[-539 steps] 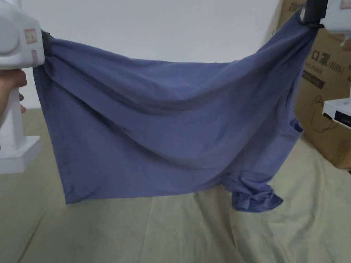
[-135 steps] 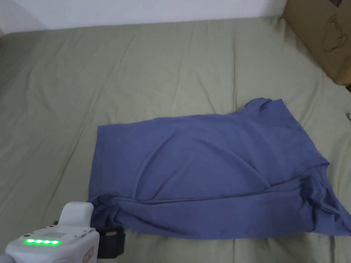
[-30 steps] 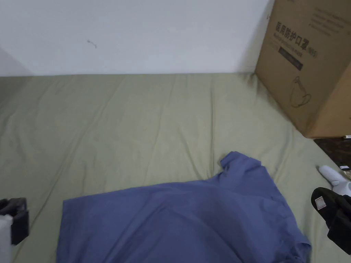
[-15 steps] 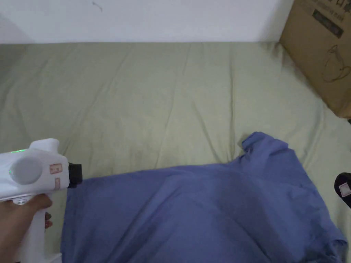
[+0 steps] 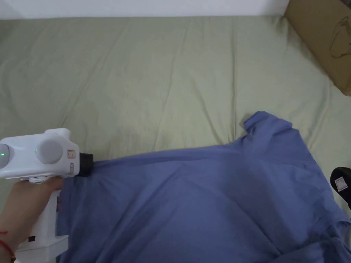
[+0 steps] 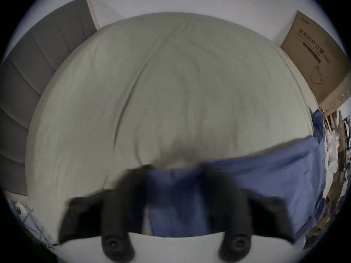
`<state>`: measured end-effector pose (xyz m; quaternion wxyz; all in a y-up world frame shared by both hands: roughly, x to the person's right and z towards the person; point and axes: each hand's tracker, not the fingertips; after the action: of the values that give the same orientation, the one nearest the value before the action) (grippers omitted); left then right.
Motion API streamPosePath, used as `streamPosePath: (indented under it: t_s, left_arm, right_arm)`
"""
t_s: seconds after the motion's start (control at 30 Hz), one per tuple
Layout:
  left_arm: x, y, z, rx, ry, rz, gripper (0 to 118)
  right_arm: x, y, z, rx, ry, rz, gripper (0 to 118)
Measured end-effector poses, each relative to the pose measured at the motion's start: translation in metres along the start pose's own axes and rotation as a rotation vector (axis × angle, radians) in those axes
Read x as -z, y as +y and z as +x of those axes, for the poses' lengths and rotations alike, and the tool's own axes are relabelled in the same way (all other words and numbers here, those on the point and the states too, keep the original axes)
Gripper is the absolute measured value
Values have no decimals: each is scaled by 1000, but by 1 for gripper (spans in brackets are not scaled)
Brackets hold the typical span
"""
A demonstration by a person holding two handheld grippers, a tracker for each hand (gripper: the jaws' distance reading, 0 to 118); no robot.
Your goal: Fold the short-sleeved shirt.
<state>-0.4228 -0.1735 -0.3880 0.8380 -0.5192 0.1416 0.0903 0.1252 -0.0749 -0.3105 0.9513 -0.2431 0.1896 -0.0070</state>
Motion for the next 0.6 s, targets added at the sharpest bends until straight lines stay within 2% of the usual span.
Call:
streamPosePath:
  t_s: [0.03,0.07,0.23,0.33,0.5,0.6]
  left_arm:
    - [-6,-1,1,20,4,30,2]
    - [-9,-4,1,-28,-36,33,2]
    - [-25,-3,11,6,-63,57,2]
    - [-42,3,15,-1,-98,95,2]
    - [-60,10,23,32,-118,140,2]
    - [-62,13,24,45,-115,152,2]
  right_arm:
    - [1,-1,2,-2,-3,-5,0]
    - [2,-2,4,-2,-4,-12,0]
    - [9,0,16,21,-9,-38,0]
    - [27,13,37,30,-15,-57,0]
    - [94,42,72,44,-19,-143,0]
    - [153,50,90,31,-31,-264,0]
